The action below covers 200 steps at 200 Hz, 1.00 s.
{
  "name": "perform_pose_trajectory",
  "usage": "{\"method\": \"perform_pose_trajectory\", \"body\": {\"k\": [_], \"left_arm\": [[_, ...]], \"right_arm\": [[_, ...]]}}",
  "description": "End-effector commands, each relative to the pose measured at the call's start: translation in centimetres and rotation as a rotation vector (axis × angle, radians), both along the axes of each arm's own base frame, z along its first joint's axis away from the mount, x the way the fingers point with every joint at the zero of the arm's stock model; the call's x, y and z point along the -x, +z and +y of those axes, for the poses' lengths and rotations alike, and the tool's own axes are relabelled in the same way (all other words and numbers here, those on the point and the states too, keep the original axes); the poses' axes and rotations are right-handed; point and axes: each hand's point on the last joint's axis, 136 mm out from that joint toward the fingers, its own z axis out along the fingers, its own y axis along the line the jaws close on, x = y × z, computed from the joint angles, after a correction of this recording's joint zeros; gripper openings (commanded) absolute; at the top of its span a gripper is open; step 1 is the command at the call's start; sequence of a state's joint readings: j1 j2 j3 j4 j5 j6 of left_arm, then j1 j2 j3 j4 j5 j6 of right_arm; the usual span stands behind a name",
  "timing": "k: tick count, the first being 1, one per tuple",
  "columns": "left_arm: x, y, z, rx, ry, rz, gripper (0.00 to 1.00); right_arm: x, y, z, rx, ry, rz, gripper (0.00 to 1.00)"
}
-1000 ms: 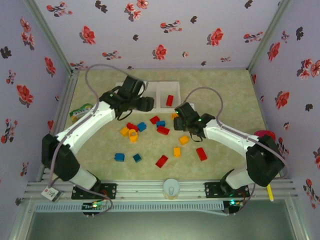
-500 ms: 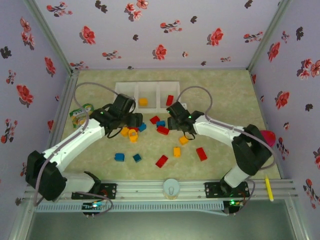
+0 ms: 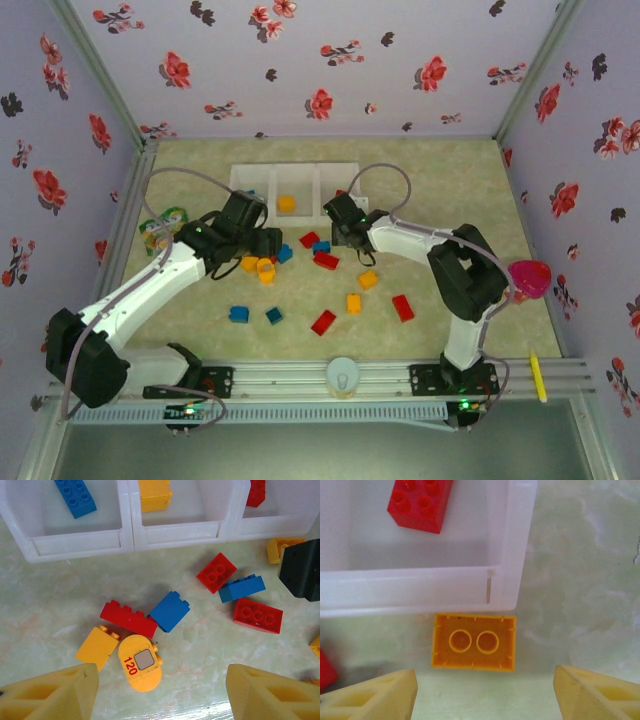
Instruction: Sort the legos into containers by color
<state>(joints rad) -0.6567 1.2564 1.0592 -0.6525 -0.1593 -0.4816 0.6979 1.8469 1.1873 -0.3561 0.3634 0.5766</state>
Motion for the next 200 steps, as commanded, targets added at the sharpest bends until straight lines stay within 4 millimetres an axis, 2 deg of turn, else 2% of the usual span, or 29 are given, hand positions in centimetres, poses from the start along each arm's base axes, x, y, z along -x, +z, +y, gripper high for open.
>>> {"method": "perform_pose_trajectory", "body": {"k": [1, 41, 115, 183, 200], "left_arm": [[0.1, 0.4, 0.6, -0.013, 0.023, -0.017, 0.68], [0.3, 0.5, 0.9, -0.021, 0.027, -0.018, 0.68], [0.6, 0.9, 1.3, -0.027, 0.036, -0.024, 0.69], [0.6, 1.0, 1.4, -0.026, 0.037, -0.024, 0.69], [0.7, 1.2, 1.4, -0.024, 0.036, -0.028, 0.69]], "right_arm": [[-1.6, 0.2, 0.7, -0.011, -0.003, -0.026, 0.72], [-2.3, -0.6, 0.8, -0.012, -0.014, -0.016, 0.69], [-2.6, -1.9, 0.4, -0.016, -0.02, 0.006, 0.59], [-2.4, -2.7, 0.9, -0.036, -0.001, 0.045, 0.58], [-2.4, -2.6, 0.8, -0.036, 0.001, 0.045, 0.53]]}}
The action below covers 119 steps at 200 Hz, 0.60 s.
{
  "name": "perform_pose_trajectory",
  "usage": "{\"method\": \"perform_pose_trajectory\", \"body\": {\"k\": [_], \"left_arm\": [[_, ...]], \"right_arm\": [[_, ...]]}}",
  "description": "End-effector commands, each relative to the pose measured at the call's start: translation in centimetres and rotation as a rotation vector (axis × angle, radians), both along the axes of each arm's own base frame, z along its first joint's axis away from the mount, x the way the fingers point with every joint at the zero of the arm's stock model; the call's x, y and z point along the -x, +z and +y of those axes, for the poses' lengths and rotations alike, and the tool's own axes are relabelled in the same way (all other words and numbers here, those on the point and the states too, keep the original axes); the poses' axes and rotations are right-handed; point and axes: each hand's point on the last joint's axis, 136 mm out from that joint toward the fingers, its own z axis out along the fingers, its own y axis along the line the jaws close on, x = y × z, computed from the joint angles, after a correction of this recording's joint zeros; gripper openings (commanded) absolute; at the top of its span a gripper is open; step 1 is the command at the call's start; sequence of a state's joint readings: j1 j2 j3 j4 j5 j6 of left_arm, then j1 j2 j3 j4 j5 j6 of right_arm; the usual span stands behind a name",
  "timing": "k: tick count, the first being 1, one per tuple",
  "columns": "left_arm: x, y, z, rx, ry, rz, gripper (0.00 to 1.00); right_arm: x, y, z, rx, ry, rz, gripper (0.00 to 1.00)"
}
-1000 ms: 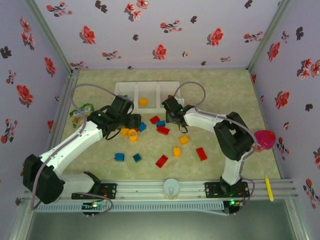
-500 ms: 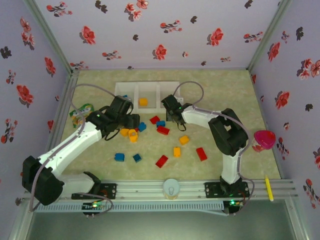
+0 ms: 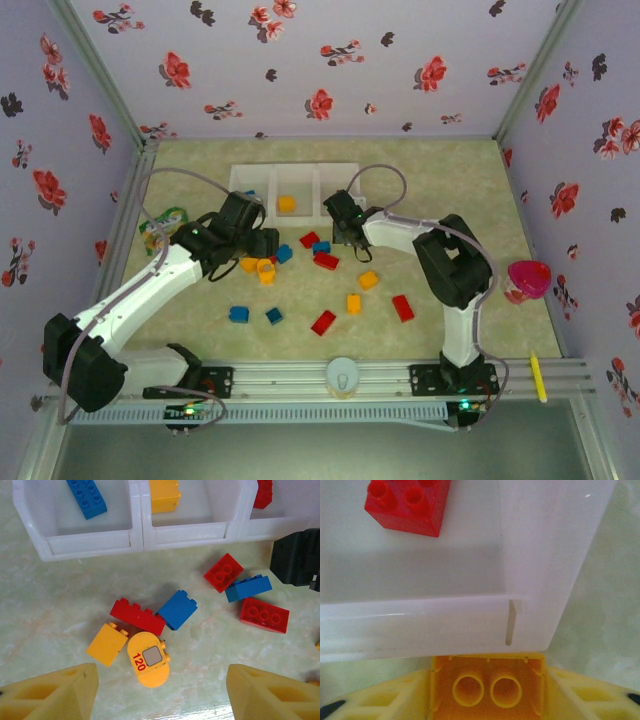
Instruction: Sort the legos into containers by color
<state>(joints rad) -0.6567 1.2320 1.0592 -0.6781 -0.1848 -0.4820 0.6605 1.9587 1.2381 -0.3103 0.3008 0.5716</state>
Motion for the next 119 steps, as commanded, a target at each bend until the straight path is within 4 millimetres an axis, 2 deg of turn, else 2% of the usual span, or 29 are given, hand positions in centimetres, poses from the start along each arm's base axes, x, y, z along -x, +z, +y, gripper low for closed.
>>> {"method": "perform_pose_trajectory", "body": {"k": [1, 48, 75, 119], "left_arm": [[0.4, 0.8, 0.7, -0.006, 0.02, -0.017, 0.69], [0.5, 0.9, 0.7, 0.0, 0.023, -0.02, 0.69], [0.5, 1.1, 0.5, 0.019, 0.025, -0.022, 0.69], [0.4, 3.4, 0.6, 0.045, 0.039, -0.056, 0.69]], "right_arm": [[-0.6, 0.2, 0.3, -0.007, 0.006, -0.004, 0.53], [0.2, 1.9, 0.1, -0.01, 0.036, -0.011, 0.45], [1.7, 4.7, 0.4, -0.004, 0.097, -0.034, 0.43], [2.8, 9.3, 2.2, -0.076, 0.197, -0.085, 0.4]]}}
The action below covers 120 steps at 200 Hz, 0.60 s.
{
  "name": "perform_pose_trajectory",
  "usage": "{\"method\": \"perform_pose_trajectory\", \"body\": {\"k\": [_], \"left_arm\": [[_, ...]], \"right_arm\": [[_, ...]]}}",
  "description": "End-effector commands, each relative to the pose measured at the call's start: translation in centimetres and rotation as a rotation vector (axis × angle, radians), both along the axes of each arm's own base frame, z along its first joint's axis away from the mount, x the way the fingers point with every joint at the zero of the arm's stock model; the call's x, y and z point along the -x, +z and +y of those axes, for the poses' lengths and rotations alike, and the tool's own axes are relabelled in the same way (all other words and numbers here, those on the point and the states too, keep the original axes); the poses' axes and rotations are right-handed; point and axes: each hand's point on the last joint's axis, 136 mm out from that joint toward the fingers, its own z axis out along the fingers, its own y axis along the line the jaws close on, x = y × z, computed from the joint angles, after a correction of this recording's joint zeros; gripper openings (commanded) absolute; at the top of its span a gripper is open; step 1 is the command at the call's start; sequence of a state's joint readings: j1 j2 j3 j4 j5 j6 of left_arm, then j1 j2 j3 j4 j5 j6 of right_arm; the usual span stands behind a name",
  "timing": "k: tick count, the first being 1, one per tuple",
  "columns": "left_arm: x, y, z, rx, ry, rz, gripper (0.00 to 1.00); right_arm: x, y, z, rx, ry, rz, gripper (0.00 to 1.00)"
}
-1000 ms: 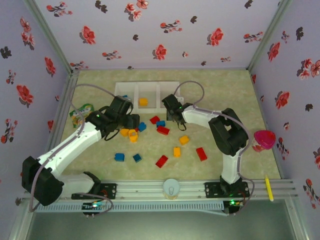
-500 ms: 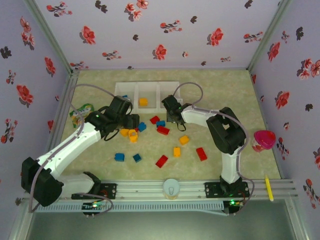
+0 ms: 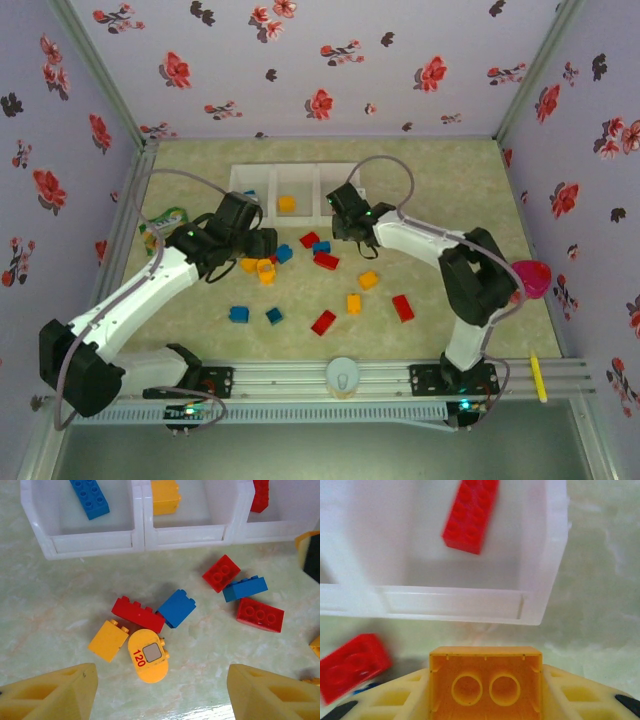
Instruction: Sort the legos into containers by color
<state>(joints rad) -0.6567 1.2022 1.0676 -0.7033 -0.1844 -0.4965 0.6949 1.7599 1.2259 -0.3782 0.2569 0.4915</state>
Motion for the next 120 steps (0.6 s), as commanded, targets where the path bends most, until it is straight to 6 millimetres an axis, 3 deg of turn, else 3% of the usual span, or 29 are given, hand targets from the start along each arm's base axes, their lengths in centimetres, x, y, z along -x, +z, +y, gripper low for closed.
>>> {"method": "perform_pose_trajectory", "body": {"k": [1, 57, 120], "left_arm": [[0.0, 2.5, 0.3, 0.029, 0.029, -0.049, 0.69], [0.1, 2.0, 0.4, 0.019, 0.039, -0.028, 0.69], [0.9, 0.8, 1.4, -0.003, 0.077, 0.015, 0.69]], "right_arm": [[1.0, 2.4, 0.9, -0.015, 0.078, -0.012, 0.4], [-0.4, 6.7, 4.5, -0.081, 0.17, -0.087, 0.4], [-5.3, 7.6, 9.7, -0.091, 0.266, -0.156, 0.41]]}}
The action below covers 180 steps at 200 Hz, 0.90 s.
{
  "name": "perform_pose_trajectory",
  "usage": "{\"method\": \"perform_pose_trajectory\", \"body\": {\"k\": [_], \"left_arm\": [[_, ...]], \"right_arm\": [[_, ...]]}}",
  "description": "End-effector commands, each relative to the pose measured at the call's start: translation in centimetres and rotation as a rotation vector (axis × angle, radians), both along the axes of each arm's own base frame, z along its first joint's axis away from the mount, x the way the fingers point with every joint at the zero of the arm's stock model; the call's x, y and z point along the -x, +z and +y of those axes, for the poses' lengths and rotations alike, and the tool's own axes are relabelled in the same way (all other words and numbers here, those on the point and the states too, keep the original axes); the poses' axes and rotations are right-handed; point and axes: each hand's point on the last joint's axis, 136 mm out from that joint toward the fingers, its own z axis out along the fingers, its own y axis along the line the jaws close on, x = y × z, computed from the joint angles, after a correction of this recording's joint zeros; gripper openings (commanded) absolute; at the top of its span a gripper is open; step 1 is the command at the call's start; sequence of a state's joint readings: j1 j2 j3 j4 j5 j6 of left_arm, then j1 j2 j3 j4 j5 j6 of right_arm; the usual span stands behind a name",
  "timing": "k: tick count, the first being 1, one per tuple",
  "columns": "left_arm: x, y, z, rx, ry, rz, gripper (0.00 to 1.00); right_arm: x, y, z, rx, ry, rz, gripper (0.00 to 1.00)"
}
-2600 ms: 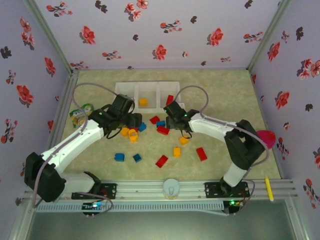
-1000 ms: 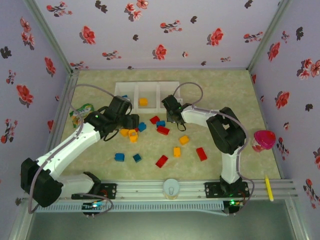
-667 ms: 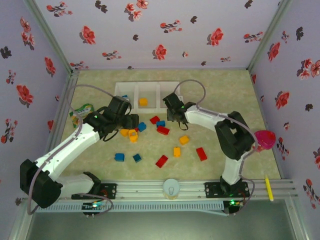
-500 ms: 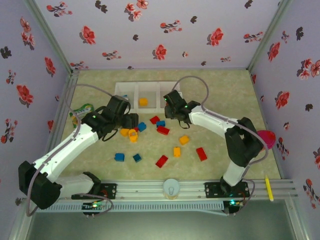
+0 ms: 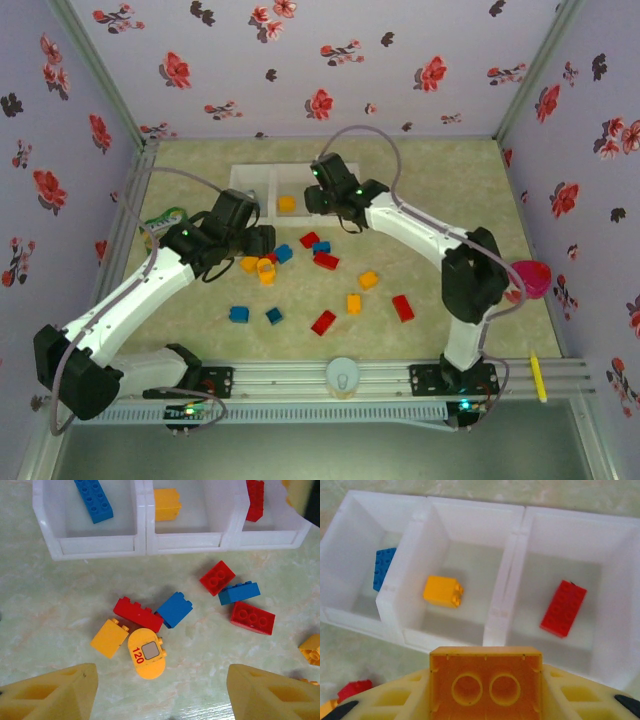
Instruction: Sort the legos into containers by color
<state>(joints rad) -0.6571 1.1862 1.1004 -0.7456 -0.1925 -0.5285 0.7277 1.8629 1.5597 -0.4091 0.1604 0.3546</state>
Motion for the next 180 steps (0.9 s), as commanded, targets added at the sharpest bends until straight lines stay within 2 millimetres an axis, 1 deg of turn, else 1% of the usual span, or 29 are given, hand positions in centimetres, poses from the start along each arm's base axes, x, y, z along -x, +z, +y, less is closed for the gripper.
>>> {"method": "perform_pose_trajectory", "body": {"k": [1, 22, 54, 90, 103, 123, 149, 162, 164, 180], "left_arm": [[0.6, -0.4, 1.0, -0.02, 0.049, 0.019, 0.69], [1.4, -1.4, 1.6, -0.023, 0.068, 0.04, 0.69], [2.2, -2.4, 2.3, -0.028, 0.096, 0.066, 0.69], [2.4, -3.4, 2.5, -0.025, 0.117, 0.09, 0.69], [2.4, -3.5, 2.4, -0.021, 0.121, 0.096, 0.69], [2.6, -3.5, 2.3, -0.014, 0.12, 0.099, 0.7], [2.8, -3.8, 2.3, -0.017, 0.125, 0.113, 0.7], [3.2, -4.1, 2.3, -0.017, 0.126, 0.132, 0.7], [3.3, -4.2, 2.3, -0.019, 0.124, 0.135, 0.7], [4.3, -4.9, 2.2, -0.019, 0.126, 0.167, 0.7]], "right_arm": [[-1.6, -0.3, 2.2, 0.017, 0.067, -0.025, 0.41], [-3.2, -0.5, 3.2, 0.026, 0.08, -0.03, 0.42], [-5.3, -2.0, 4.4, 0.025, 0.09, -0.007, 0.44], [-7.0, -3.9, 5.0, 0.039, 0.09, 0.027, 0.54], [-7.2, -4.1, 5.1, 0.044, 0.092, 0.033, 0.59], [-7.3, -3.6, 5.1, 0.046, 0.092, 0.025, 0.64], [-7.0, -2.6, 4.7, 0.047, 0.093, 0.014, 0.65], [-6.4, -1.7, 4.3, 0.043, 0.091, 0.012, 0.65], [-6.3, -1.9, 4.1, 0.045, 0.09, 0.015, 0.65], [-5.1, -0.2, 3.3, 0.026, 0.089, 0.002, 0.65]]}}
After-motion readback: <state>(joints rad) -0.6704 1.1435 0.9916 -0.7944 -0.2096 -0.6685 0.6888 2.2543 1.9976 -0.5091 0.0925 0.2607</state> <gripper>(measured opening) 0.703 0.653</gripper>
